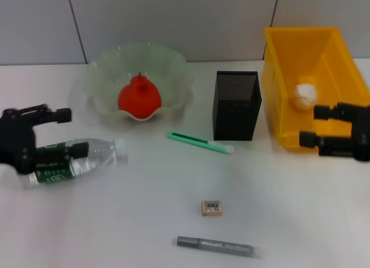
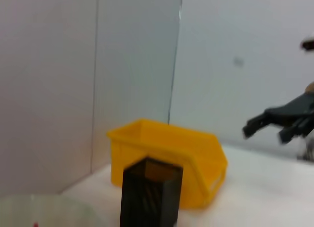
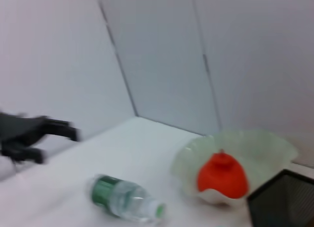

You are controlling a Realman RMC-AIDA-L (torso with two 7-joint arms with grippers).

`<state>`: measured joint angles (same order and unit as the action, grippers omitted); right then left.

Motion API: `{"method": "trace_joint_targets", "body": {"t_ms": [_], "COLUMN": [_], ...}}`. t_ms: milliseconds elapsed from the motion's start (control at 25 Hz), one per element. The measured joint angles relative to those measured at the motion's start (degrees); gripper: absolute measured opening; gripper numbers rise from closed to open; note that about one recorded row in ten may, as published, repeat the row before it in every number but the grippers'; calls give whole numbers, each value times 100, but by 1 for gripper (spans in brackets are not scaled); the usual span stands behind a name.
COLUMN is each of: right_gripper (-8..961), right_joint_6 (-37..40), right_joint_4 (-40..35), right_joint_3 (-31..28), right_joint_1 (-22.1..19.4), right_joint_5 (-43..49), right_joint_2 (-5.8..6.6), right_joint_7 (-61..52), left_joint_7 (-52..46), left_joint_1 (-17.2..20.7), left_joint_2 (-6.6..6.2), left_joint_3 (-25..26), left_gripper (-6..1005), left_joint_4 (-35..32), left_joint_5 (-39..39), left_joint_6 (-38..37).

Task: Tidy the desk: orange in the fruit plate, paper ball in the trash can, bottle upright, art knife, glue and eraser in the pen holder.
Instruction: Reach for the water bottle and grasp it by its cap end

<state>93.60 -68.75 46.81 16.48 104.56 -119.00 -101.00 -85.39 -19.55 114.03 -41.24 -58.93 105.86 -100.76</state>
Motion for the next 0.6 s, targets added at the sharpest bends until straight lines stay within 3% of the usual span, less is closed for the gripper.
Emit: {"method": "trace_joint_targets", "body": {"t_ms": [40,120,240,400,440,480,600], "right_gripper": [840,840,840,840,840,840,840], "right_joint_6": [87,309,741,844,826,826,814], "right_joint_4": [202,566,1175,1435,1555,1555,1756], "right_joint_3": [-46,-184,-438,-502,-560,-560,-702], "right_joint_1": [-51,-100,-100,-165,-202,-202,-201], "right_joint_5": [-113,-232,-221,-203,-192,-192,-152], "right_joint_2": [0,-1,20,46,56,56,84], "right_joint_7": [273,828,1662,2130,2272,2272,2396], "left_joint_7": [-294,-394,-814,-983,-1184,-1288,-1443], "left_joint_1": [-333,-490,-1168,-1485,-1888,-2040,-2159], "left_joint_2": [-5,13,129,205,369,423,453], "left_joint_3": [1,0,-35,-48,-95,-210,-417], "left_gripper": [812,811,810,809,809,809,808], "left_joint_4": [-234,-342,-682,-722,-814,-832,-834], "left_joint_5": [565,831,2139,2734,3584,3880,4141], "left_joint_6": [69,102,243,316,438,500,589]}}
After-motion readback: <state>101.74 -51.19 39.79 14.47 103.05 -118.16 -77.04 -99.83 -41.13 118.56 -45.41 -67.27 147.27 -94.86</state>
